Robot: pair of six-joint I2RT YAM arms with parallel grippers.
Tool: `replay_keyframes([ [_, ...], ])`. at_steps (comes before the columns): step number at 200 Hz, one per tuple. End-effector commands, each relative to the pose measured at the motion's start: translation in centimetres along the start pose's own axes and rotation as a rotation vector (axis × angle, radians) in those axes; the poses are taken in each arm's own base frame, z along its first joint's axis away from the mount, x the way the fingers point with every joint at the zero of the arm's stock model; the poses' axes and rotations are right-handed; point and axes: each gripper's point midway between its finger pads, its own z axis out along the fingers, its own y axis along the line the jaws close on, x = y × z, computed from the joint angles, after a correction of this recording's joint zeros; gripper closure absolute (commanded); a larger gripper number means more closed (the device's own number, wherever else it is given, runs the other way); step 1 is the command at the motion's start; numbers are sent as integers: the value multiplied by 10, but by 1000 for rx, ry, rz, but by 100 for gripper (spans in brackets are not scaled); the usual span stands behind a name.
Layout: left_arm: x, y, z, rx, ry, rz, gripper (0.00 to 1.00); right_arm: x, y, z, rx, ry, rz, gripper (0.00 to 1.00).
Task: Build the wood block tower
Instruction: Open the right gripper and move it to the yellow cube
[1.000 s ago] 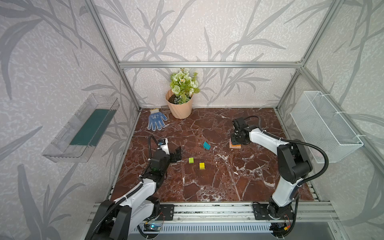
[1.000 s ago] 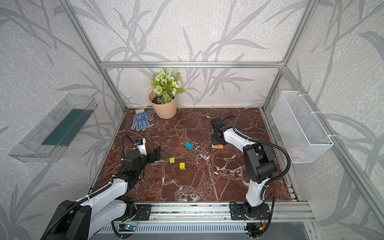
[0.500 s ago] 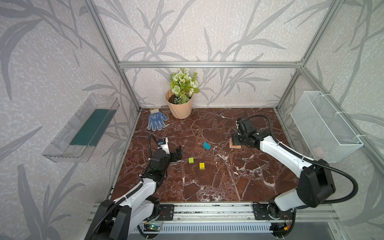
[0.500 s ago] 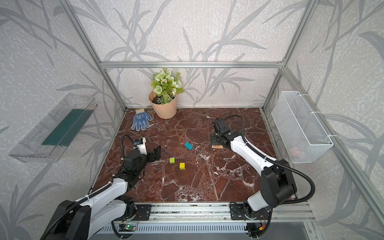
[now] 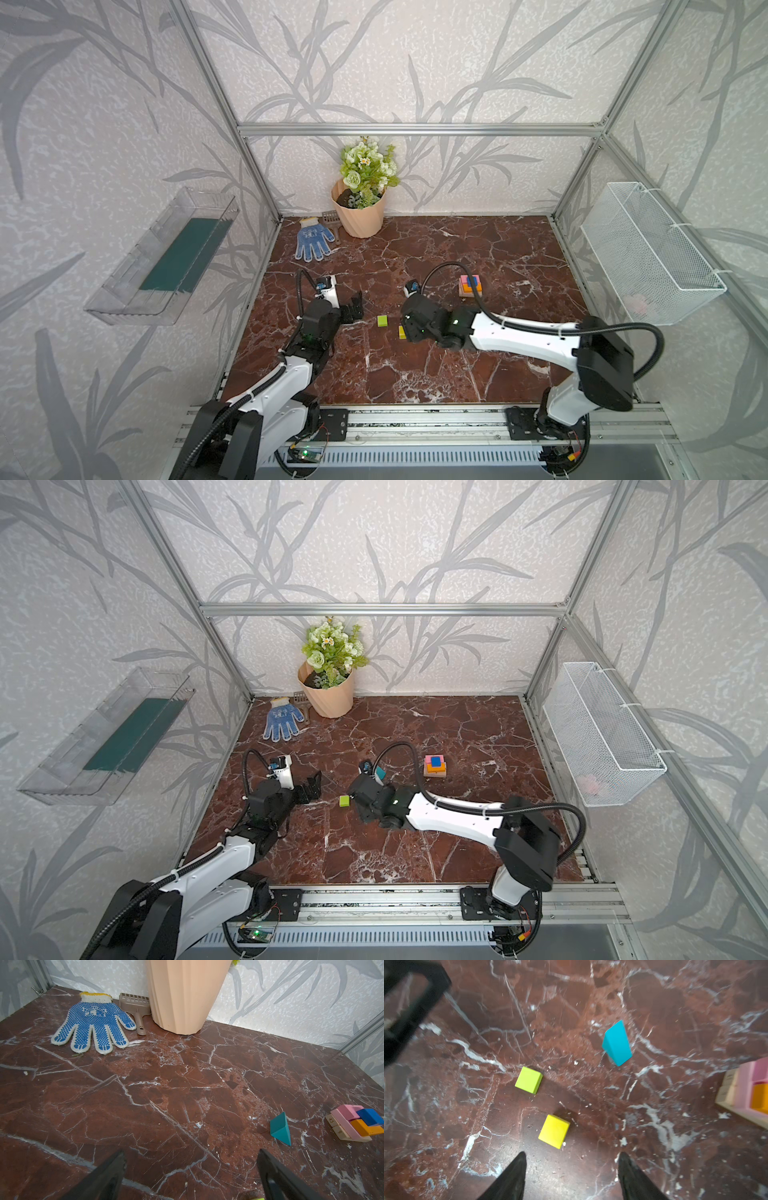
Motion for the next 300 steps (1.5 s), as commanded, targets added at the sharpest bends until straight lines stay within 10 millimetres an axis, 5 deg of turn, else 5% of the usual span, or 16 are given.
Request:
replay_keyframes([
  [1,-16,-2,-1,-2,-51,3,1,4,11,13,52,9,36,31],
  [41,-16,-3,-1,3,-49,3,1,25,31,36,66,92,2,34],
  [91,-16,-3,-2,4,-53,3,1,28,12,46,217,104,-4,36],
  [168,-17,-4,-2,4,-54,3,1,36,20,65,212,135,14,51],
  [252,-17,-4,-2,4,-55,3,1,28,18,55,210,106,21,75],
  [300,-17,-4,-2,7,-55,3,1,9,-7,28,232,33,54,80],
])
